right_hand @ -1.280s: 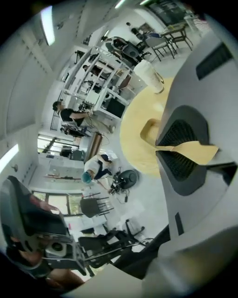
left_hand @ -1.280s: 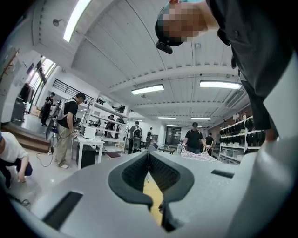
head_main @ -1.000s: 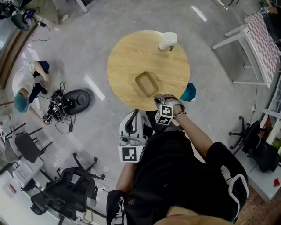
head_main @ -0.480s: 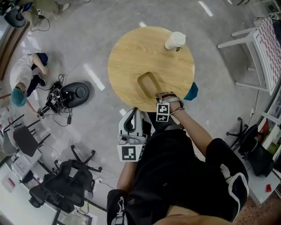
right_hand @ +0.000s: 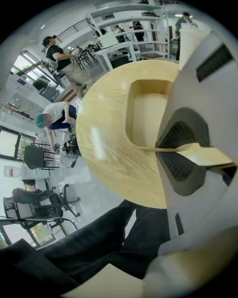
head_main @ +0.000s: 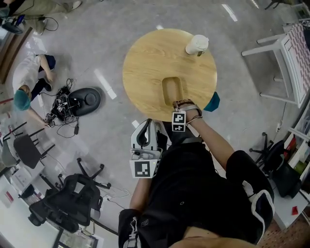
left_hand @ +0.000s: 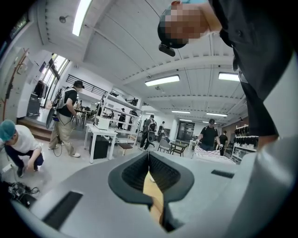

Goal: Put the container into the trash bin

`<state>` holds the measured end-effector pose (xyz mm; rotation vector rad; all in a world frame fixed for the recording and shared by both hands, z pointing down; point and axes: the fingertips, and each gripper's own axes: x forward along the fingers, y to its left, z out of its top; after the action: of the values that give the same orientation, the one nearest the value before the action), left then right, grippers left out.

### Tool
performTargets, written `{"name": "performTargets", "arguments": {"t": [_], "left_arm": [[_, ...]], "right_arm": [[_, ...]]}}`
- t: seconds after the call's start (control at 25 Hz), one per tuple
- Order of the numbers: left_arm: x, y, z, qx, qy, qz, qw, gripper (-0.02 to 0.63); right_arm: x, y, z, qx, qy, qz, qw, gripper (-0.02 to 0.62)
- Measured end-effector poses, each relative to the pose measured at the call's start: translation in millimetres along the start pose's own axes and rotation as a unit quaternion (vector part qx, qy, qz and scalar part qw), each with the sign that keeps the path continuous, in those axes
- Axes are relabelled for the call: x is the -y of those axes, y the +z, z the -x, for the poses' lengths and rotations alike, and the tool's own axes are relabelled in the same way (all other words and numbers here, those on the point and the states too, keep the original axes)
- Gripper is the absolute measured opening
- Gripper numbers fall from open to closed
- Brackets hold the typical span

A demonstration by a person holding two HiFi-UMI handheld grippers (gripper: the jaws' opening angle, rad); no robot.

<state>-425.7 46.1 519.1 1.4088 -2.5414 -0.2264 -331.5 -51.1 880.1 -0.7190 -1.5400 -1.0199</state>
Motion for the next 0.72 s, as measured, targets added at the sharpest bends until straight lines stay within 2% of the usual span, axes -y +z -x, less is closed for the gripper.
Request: {"name": "performTargets", "arguments": {"t": [0.4, 0.72], "left_arm": [[10.2, 13.7, 75.9, 0.032, -0.014, -0.008, 0.9994, 0.011], [24.8, 19.1, 149.7, 0.063, -0.052, -0.016, 0.9965, 0.011]], "right_arm": [[-43.0, 15.7, 44.6, -0.007, -0.028, -0.030, 0.999, 0.041], [-87.3, 32.2, 106.3, -0.010, -0.078, -0.082, 0.994, 0.041]]}}
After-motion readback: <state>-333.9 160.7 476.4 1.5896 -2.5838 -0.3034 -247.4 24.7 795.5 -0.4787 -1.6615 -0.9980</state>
